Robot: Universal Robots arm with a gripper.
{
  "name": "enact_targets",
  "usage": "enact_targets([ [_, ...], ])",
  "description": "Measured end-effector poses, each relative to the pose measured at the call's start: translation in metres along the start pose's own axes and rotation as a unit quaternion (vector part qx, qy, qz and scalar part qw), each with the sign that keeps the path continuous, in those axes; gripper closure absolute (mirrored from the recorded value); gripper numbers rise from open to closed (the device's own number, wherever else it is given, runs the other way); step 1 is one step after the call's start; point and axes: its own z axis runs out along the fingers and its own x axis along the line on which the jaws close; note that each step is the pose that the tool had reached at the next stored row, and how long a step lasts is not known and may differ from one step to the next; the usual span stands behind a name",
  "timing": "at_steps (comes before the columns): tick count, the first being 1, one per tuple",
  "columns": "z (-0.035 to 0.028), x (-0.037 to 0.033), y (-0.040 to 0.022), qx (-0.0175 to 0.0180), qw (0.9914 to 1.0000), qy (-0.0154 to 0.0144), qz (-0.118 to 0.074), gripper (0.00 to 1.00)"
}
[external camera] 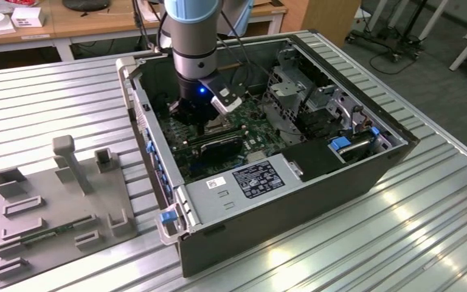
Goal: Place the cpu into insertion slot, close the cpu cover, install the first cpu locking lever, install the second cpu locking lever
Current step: 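Install the second cpu locking lever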
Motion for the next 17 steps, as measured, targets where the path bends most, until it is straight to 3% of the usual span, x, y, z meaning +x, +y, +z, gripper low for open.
enact_targets([
  [17,0.0015,0.0026,-0.0003,-0.0015,0.99997,-0.0078,0.0,0.89],
])
